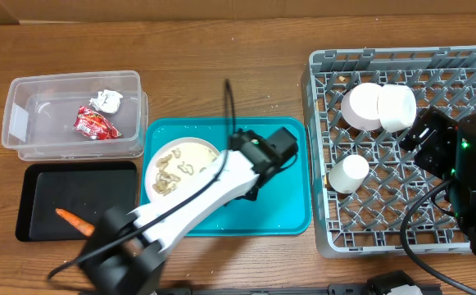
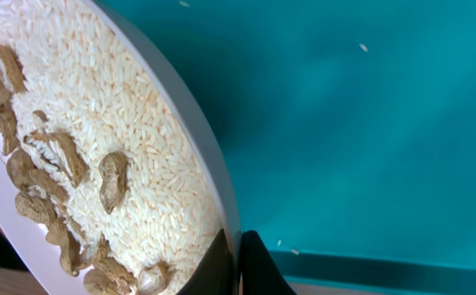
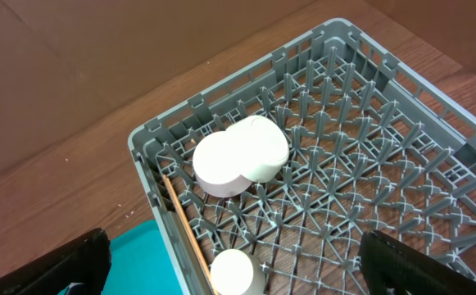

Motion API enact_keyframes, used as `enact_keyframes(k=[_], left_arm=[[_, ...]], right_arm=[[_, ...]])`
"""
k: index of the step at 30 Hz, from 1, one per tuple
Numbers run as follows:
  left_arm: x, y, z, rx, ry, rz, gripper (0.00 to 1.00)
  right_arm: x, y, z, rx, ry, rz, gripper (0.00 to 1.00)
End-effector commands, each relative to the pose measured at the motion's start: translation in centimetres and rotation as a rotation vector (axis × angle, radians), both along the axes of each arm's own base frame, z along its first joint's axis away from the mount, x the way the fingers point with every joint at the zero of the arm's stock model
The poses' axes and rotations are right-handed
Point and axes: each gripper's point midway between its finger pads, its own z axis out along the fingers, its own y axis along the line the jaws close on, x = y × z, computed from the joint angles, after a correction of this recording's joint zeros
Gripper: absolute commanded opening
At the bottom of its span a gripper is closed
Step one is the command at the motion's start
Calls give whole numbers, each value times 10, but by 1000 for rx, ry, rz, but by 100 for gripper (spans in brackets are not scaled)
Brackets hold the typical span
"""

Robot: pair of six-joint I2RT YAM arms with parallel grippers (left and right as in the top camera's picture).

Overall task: Sort waste into correct bins and load items into the dishwasher
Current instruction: 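Move the plate over the black tray and tilt it with the left gripper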

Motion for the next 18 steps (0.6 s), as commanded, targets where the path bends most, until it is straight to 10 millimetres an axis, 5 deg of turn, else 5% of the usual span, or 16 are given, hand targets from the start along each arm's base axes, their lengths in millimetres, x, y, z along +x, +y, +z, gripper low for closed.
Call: enact_keyframes(k=[1,8,18], left_arm=[[15,26,45,-95,-132,161,5],[30,104,74,-203,-183,413,4],[63,179,46,-393,-204,579,4]], right_arm=[[-1,-4,5,-3,-20,-20,100],[-1,-4,5,-3,-20,-20,100],[-1,-4,5,-3,-20,-20,100]])
